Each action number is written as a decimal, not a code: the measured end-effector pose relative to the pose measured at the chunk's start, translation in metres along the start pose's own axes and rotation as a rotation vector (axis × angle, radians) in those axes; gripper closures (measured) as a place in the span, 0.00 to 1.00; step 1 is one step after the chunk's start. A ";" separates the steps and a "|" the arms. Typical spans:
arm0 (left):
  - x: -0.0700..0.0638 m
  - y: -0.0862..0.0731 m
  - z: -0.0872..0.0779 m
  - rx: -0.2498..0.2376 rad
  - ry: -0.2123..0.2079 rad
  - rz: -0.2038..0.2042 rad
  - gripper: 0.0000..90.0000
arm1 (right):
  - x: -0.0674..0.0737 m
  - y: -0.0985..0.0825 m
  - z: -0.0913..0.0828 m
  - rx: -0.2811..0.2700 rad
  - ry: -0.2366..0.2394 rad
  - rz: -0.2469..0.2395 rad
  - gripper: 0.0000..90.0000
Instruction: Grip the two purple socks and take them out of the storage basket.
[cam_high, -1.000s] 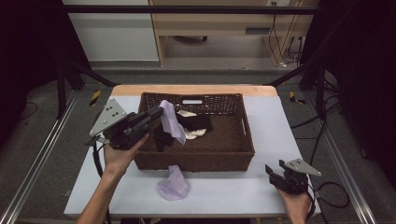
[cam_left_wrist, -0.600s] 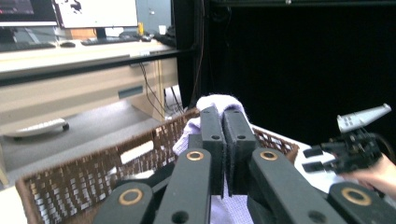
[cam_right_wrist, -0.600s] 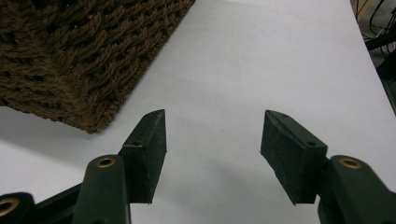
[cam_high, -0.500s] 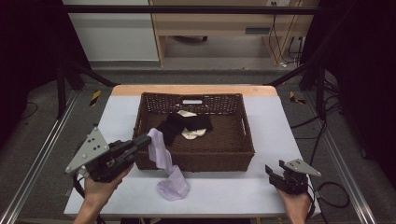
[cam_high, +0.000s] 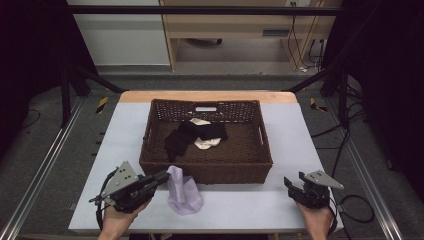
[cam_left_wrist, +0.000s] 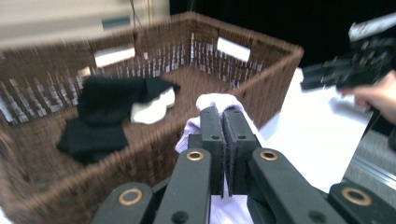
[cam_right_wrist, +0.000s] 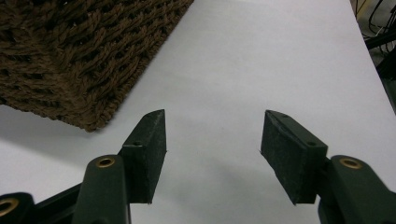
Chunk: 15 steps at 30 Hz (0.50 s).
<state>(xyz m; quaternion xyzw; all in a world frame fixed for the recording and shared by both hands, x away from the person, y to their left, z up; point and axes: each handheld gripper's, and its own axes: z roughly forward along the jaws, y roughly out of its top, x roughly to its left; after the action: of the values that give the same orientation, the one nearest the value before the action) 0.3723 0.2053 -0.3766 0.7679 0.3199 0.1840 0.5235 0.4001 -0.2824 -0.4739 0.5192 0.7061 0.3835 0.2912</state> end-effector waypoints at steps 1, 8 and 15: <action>-0.001 -0.005 0.005 0.023 0.005 -0.003 0.97 | 0.000 0.000 0.000 0.001 0.000 -0.001 0.45; 0.000 -0.026 0.025 0.115 0.017 -0.009 0.97 | 0.000 0.000 0.000 0.000 0.002 -0.002 0.45; 0.002 -0.043 0.038 0.180 0.042 -0.015 0.96 | 0.000 0.000 0.000 0.000 0.003 0.003 0.45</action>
<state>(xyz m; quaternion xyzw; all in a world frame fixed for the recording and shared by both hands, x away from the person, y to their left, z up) 0.3843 0.1916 -0.4309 0.8054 0.3520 0.1666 0.4467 0.3994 -0.2822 -0.4741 0.5199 0.7057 0.3845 0.2896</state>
